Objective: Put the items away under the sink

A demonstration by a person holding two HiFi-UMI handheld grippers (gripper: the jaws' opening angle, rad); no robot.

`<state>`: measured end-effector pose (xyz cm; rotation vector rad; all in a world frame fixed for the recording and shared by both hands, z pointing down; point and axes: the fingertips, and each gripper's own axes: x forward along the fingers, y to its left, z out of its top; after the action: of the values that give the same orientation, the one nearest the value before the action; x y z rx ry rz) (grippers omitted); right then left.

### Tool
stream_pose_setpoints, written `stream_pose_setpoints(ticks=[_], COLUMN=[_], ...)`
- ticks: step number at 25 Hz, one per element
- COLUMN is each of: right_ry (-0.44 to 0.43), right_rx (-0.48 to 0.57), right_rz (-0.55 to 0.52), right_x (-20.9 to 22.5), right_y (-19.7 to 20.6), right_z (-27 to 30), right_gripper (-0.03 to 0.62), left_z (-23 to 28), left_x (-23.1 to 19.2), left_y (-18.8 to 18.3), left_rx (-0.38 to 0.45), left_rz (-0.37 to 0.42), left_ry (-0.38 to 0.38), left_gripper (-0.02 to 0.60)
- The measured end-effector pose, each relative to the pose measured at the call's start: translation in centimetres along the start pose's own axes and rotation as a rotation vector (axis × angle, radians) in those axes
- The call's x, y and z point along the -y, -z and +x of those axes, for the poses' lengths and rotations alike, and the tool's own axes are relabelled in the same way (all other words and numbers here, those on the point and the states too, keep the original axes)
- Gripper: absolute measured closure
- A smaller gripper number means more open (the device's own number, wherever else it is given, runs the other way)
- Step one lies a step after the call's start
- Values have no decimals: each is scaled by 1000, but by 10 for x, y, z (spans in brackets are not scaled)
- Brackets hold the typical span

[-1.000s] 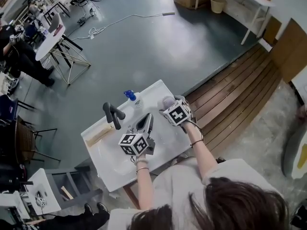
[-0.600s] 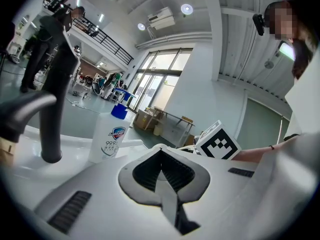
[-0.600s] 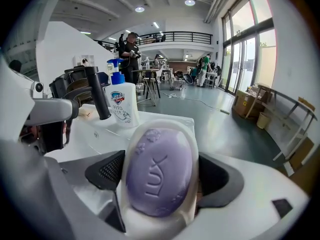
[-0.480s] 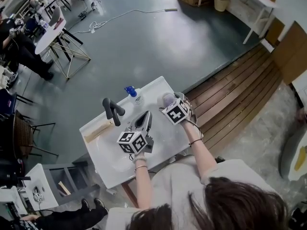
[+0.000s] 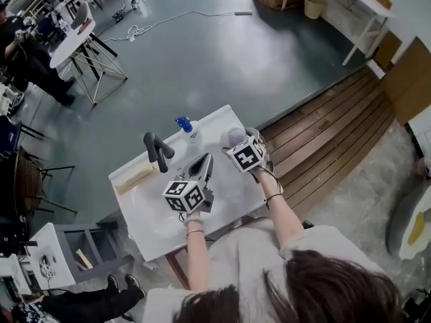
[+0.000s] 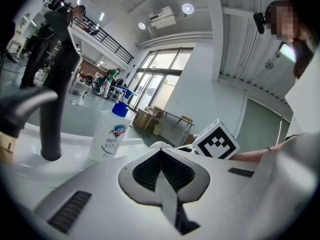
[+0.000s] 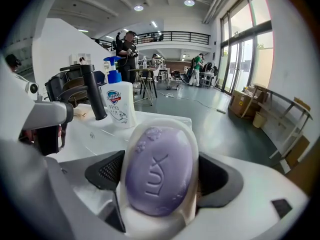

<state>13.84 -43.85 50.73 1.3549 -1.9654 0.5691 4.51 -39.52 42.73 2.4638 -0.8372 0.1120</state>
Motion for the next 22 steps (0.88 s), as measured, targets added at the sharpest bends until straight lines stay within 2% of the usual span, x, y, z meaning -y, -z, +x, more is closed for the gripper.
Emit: stream_pose_setpoints(ticks=[11,22], right_ry=[-34,-47], right_rx=[8,42], right_rz=[-6,52], right_x=[-6,-3], right_y=[-6,-11], right_z=[4,1], right_gripper=[163,164], left_z=[-6,-17], left_x=[-2,3], left_y=[1,7], left_rx=[-10,-29], left_rz=[11,16], left_ry=[-2,8], left_gripper=[584,584])
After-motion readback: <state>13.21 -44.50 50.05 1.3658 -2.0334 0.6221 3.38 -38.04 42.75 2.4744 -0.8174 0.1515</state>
